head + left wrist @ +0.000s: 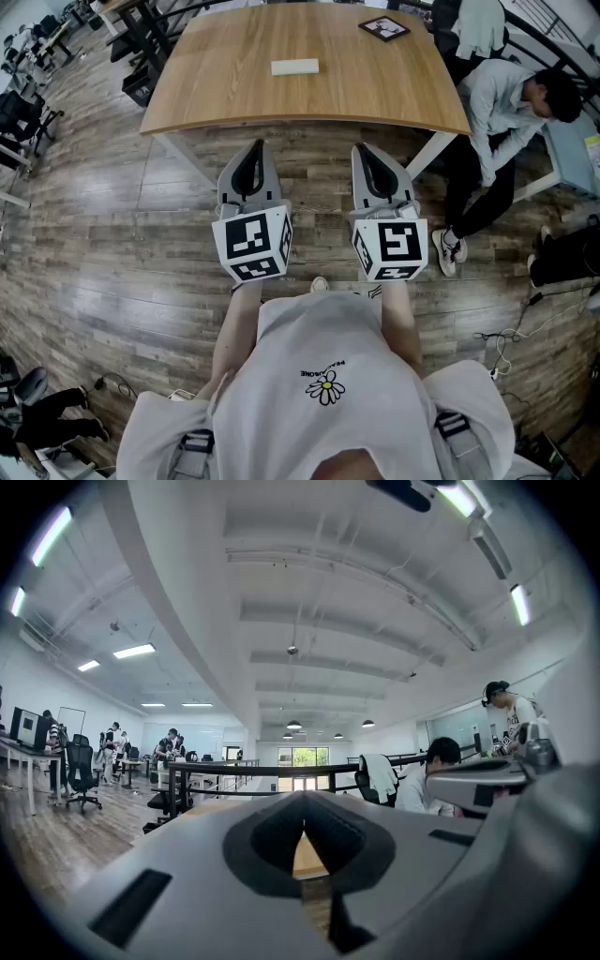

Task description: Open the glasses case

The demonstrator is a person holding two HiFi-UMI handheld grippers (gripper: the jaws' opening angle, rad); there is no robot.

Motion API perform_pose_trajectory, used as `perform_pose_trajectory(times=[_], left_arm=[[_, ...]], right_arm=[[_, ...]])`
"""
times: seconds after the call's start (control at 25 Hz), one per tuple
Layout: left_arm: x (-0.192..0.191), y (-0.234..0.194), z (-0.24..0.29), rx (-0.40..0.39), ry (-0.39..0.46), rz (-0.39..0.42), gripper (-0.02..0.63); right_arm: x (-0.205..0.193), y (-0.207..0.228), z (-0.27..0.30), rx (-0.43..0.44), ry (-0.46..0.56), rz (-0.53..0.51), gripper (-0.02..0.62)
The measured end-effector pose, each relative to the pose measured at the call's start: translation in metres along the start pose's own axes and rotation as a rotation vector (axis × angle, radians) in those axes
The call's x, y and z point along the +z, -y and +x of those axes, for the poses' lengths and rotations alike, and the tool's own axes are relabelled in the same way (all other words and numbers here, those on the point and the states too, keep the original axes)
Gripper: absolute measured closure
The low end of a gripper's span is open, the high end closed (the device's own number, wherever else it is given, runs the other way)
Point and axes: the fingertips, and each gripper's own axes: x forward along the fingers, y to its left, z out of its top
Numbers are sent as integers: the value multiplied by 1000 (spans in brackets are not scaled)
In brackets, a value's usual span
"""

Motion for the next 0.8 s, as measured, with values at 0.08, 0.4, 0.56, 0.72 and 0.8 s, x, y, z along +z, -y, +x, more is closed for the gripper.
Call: perform_pose_trajectory(times=[0.08, 0.4, 0.56, 0.72, 0.8], left_arm=[[0, 3, 1, -3, -1, 3, 591], [-3, 6, 1, -1, -4, 8, 589], [-6, 3, 4, 13, -10, 2, 591], [-10, 6, 5, 22, -8, -7, 591], [-18, 10, 0, 25, -23, -12, 591]], right_arm=[[0, 2, -1, -1, 1, 0, 591], [-5, 7, -4, 1, 3, 25, 591], [-10, 8, -4, 27, 1, 66, 591], [-15, 11, -7, 53, 17, 97, 591], [-24, 12, -11, 63, 3, 116, 591]])
